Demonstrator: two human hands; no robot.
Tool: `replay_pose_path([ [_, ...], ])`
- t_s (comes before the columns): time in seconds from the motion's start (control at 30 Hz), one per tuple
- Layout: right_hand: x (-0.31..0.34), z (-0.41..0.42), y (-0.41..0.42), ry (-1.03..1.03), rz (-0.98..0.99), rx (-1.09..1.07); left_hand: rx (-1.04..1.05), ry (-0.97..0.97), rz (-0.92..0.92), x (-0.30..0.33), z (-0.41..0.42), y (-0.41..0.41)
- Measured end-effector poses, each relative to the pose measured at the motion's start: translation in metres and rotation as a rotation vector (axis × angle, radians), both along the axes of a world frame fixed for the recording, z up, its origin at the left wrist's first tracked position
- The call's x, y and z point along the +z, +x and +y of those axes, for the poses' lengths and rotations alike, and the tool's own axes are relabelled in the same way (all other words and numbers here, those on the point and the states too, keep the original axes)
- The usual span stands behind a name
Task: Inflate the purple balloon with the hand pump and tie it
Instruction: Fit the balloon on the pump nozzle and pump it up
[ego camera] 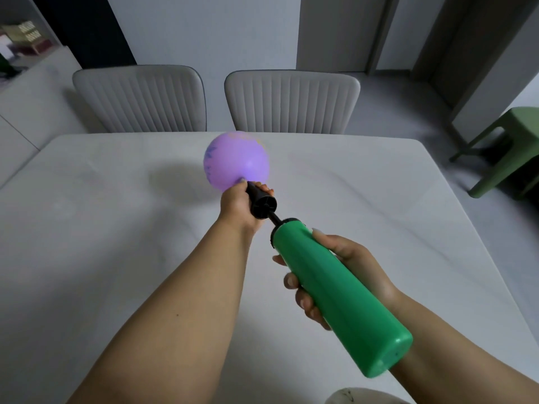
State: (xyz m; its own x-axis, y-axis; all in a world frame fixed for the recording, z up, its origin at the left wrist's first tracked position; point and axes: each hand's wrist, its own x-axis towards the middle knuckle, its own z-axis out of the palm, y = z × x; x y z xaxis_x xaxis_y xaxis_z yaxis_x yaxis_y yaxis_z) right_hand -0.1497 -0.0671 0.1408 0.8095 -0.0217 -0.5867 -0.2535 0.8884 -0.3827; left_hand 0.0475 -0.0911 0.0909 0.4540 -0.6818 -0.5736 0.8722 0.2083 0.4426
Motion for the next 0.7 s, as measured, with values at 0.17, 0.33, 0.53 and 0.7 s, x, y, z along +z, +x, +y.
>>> replay_pose_path([
  [0.17,0.002,-0.016,0.018,0.002,0.039,0.0,0.004,0.032,0.052,-0.003,-0.009,-0.013],
  [0.33,-0.008,-0.024,0.035,-0.051,0.054,-0.042,-0.075,0.072,-0.011,-0.002,-0.008,-0.019],
  [0.53,-0.004,-0.008,0.005,-0.021,0.032,0.03,0.014,0.068,-0.035,0.0,-0.004,0.001],
  [0.7,0.004,-0.017,0.02,-0.021,0.032,0.039,0.041,0.09,-0.004,0.0,-0.01,0.0],
])
